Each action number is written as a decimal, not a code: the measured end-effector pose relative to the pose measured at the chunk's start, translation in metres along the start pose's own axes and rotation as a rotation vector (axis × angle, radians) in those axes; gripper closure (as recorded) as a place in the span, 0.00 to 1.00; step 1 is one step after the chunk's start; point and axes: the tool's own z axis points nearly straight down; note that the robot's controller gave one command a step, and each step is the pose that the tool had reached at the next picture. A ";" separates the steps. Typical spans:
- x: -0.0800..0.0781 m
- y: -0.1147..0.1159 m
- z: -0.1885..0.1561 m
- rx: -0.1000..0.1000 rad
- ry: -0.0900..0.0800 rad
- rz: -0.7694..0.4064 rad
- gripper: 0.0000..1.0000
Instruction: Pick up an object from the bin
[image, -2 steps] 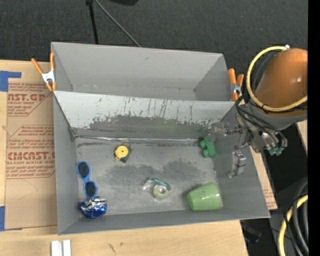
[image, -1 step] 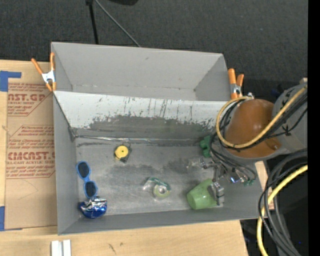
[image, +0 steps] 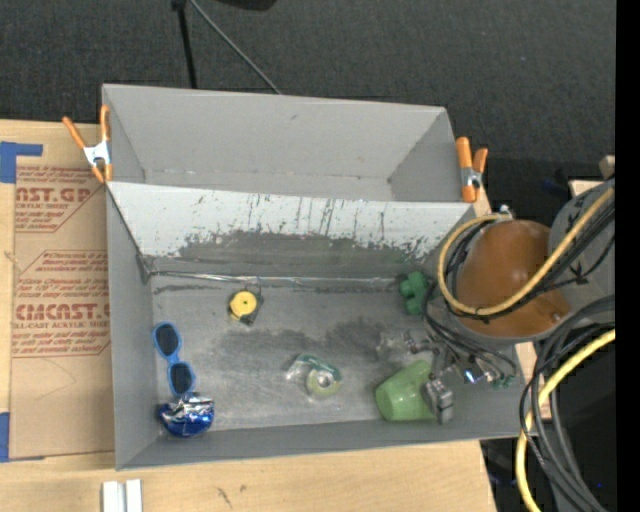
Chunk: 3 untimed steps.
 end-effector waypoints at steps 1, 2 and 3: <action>0.005 -0.001 0.000 -0.003 0.018 0.000 1.00; -0.006 -0.002 -0.046 -0.006 -0.001 0.196 1.00; -0.005 -0.001 -0.045 -0.007 0.002 0.195 0.00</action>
Offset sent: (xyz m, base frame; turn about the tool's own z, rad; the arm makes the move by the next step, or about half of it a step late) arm 0.0000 0.0000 0.0000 0.0000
